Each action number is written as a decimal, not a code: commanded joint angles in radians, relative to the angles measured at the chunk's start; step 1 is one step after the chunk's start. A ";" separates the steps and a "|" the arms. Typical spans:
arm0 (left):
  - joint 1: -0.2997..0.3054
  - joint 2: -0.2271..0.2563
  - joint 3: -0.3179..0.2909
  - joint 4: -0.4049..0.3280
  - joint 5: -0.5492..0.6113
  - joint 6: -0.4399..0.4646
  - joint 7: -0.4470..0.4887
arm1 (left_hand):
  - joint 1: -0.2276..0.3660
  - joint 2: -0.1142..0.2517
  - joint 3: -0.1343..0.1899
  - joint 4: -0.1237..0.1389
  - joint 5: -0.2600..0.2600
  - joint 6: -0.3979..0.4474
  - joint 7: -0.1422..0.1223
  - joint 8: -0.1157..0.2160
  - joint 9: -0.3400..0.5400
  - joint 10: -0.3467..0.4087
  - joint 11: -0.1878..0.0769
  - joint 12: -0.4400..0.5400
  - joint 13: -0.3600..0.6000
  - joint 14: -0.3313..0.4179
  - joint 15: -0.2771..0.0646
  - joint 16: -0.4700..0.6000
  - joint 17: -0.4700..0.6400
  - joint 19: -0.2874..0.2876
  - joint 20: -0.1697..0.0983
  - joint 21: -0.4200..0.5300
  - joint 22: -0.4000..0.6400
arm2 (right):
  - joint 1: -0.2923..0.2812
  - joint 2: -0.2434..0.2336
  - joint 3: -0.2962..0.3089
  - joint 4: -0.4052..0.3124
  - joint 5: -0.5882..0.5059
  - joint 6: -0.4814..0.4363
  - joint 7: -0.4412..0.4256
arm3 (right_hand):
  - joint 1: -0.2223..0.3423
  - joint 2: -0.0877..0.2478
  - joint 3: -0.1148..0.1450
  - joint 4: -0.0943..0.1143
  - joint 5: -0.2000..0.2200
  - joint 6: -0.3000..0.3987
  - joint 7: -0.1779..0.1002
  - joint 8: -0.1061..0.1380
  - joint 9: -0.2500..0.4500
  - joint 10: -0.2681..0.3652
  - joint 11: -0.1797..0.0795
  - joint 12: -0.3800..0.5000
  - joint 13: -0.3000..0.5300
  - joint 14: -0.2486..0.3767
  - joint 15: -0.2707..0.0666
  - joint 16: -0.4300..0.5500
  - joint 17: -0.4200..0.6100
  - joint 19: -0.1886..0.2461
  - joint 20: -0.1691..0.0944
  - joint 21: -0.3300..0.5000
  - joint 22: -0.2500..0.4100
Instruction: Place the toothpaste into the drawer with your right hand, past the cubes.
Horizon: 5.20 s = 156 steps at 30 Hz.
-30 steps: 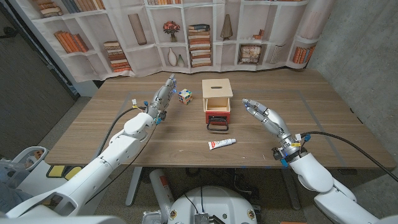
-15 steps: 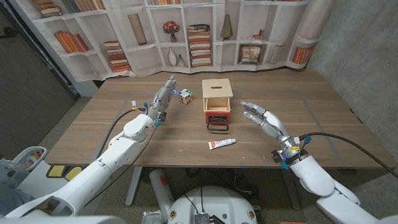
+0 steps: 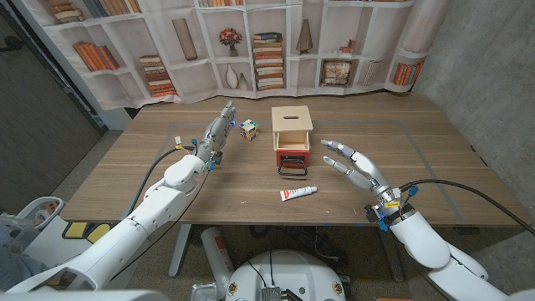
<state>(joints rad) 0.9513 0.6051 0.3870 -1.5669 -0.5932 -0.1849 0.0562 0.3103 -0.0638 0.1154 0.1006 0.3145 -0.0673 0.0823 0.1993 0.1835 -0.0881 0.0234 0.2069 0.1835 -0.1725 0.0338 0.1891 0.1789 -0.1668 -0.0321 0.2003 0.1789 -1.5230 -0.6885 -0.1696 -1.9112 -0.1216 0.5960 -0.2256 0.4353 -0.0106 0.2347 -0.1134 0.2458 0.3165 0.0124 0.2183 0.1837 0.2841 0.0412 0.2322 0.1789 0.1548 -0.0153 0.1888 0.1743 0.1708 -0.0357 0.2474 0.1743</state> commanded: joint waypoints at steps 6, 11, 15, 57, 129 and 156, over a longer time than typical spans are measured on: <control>0.009 0.000 0.000 -0.014 0.008 0.002 0.015 | 0.004 0.011 -0.001 0.000 0.002 0.004 0.001 0.000 0.003 -0.002 0.002 -0.003 0.003 -0.001 0.002 -0.003 0.002 -0.033 -0.018 0.000 0.002 | -0.012 -0.013 0.008 -0.032 -0.111 -0.036 -0.035 | 0.023 0.005 0.007 -0.012 0.001 0.008 -0.009 -0.004 0.005 0.009 -0.011 -0.001 0.004 0.009 -0.006 -0.002 0.002 0.010 -0.009 -0.006 0.006; 0.011 0.004 0.002 -0.025 0.012 0.007 0.016 | 0.005 0.011 -0.002 0.000 0.002 0.004 0.002 0.000 0.003 -0.002 0.002 -0.003 0.003 -0.001 0.002 -0.003 0.002 -0.034 -0.017 0.000 0.002 | -0.001 -0.026 0.001 -0.031 -0.136 -0.044 -0.030 | 0.029 0.004 0.009 -0.016 0.001 0.013 -0.013 -0.003 0.005 0.011 -0.013 -0.001 0.004 0.014 -0.009 0.000 0.002 0.012 -0.009 -0.007 0.006; 0.020 0.006 -0.002 -0.036 0.014 0.005 0.028 | 0.005 0.012 -0.003 0.000 0.002 0.005 0.002 0.000 0.003 -0.002 0.002 -0.003 0.003 -0.001 0.002 -0.003 0.002 -0.034 -0.017 0.000 0.002 | -0.001 -0.031 -0.002 -0.038 -0.164 -0.059 -0.039 | 0.035 0.003 0.010 -0.020 0.002 0.017 -0.017 -0.003 0.005 0.013 -0.016 -0.001 0.004 0.016 -0.011 0.000 0.002 0.015 -0.010 -0.008 0.006; 0.030 0.008 -0.004 -0.043 0.017 0.006 0.033 | 0.007 0.015 -0.011 -0.001 0.001 0.008 0.002 0.000 0.003 -0.002 0.001 -0.004 0.003 -0.001 0.000 -0.003 0.002 -0.035 -0.013 -0.001 0.002 | -0.049 -0.087 -0.050 -0.194 -0.572 -0.341 -0.246 | 0.068 -0.002 0.018 -0.034 0.006 0.031 -0.031 -0.006 0.006 0.023 -0.031 -0.003 0.005 0.030 -0.023 0.000 0.003 0.022 -0.011 -0.018 0.007; 0.046 0.019 -0.017 -0.042 0.004 0.006 0.034 | 0.010 0.020 -0.024 -0.001 0.000 0.011 0.003 -0.001 0.003 -0.003 0.005 -0.005 0.003 -0.004 0.005 -0.004 0.002 -0.040 -0.006 -0.002 0.002 | 0.045 -0.236 -0.238 -0.295 -0.717 -0.671 -0.229 | 0.201 -0.043 0.041 -0.049 0.064 0.092 -0.066 0.004 0.009 0.113 -0.044 0.017 0.007 0.039 -0.019 -0.008 0.004 0.029 -0.002 -0.043 0.007; 0.068 0.029 -0.029 -0.073 0.011 0.006 0.057 | 0.012 0.023 -0.029 -0.001 0.000 0.012 0.002 -0.001 0.003 -0.002 0.001 -0.005 0.003 -0.005 0.003 -0.004 0.002 -0.041 -0.004 -0.002 0.002 | 0.091 -0.247 -0.279 -0.284 -0.699 -0.716 -0.175 | 0.213 -0.048 0.042 -0.043 0.075 0.112 -0.079 0.004 0.010 0.125 -0.051 0.016 0.006 0.027 -0.002 -0.010 0.004 0.017 0.014 -0.049 0.007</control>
<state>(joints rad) 1.0094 0.6299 0.3645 -1.6305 -0.5818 -0.1779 0.1054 0.3231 -0.0509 0.0921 0.0964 0.3145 -0.0623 0.0837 0.2001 0.1835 -0.0881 0.0233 0.2033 0.1835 -0.1725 0.0338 0.1891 0.1788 -0.1668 -0.0321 0.2003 0.1788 -1.4528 -0.9321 -0.4320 -2.1991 -0.8348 -0.1025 -0.4308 0.6428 -0.0575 0.2718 -0.1612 0.3118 0.4183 -0.0642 0.2184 0.1883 0.4004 -0.0103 0.2439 0.1838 0.1822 -0.0213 0.1811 0.1743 0.1846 -0.0248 0.2029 0.1793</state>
